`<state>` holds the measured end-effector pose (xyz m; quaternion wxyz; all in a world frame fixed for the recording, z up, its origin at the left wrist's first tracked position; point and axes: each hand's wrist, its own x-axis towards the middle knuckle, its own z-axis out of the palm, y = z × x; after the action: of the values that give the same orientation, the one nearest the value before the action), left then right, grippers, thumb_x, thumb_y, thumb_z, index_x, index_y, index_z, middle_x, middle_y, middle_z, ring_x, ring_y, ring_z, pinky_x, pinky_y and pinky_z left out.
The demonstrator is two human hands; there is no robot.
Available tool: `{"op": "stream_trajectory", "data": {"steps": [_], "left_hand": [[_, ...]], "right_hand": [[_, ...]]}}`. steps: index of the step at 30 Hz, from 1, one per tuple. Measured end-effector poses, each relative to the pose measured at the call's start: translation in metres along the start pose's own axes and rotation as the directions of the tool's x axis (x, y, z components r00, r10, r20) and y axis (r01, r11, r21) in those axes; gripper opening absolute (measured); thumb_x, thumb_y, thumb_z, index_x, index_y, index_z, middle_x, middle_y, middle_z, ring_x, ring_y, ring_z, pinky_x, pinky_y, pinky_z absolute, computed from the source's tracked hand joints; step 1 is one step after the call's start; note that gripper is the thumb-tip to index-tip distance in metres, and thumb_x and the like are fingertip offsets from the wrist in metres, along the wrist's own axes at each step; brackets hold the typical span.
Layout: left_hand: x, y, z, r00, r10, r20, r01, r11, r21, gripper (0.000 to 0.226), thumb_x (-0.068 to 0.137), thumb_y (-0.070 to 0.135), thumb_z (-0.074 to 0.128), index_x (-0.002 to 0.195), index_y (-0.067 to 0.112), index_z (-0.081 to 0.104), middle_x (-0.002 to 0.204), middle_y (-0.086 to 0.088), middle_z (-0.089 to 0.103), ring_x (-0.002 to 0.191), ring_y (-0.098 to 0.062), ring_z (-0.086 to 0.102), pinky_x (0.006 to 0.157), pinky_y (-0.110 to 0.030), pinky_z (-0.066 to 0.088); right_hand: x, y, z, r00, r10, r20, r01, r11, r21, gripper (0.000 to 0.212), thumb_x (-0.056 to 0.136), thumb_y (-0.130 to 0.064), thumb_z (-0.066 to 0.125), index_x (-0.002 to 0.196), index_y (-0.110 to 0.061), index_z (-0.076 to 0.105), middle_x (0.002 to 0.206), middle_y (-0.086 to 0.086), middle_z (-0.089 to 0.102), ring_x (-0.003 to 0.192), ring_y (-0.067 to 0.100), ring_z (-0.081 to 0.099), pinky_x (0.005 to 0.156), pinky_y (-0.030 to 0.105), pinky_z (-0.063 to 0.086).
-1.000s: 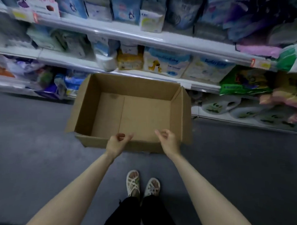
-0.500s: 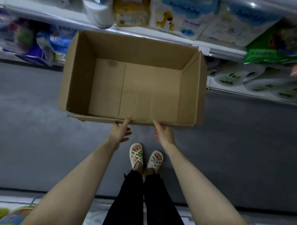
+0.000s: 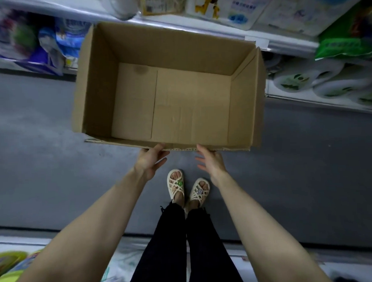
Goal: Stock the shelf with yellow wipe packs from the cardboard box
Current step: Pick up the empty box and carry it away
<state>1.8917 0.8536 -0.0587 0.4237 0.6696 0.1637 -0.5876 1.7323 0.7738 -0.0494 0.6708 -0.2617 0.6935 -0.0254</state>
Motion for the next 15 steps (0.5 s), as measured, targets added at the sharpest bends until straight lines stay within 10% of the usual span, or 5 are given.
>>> {"op": "stream_trajectory", "data": {"steps": [11,15], "left_hand": [[-0.069,-0.036,0.034,0.999,0.011,0.04,-0.01,1.0,-0.019,0.048,0.089,0.004,0.06,0.132,-0.003,0.04,0.11,-0.013,0.06,0.079,-0.014,0.061,0.062,-0.021,0.055],[-0.099,-0.048,0.073,0.992,0.05,0.115,-0.055,0.998,0.034,0.044,0.088,0.005,0.061,0.128,0.001,0.042,0.117,-0.014,0.06,0.084,-0.015,0.061,0.064,-0.022,0.054]], "right_hand": [[-0.082,0.028,-0.045,0.991,0.02,-0.131,0.01,0.975,0.223,0.028,0.08,-0.041,0.071,0.093,-0.025,0.051,0.1,-0.004,0.059,0.097,0.023,0.065,0.083,0.032,0.054],[-0.104,0.035,-0.081,0.98,0.009,-0.199,0.084,0.888,0.452,0.054,0.079,-0.029,0.074,0.122,-0.013,0.047,0.124,0.01,0.06,0.091,0.024,0.068,0.063,0.023,0.058]]}}
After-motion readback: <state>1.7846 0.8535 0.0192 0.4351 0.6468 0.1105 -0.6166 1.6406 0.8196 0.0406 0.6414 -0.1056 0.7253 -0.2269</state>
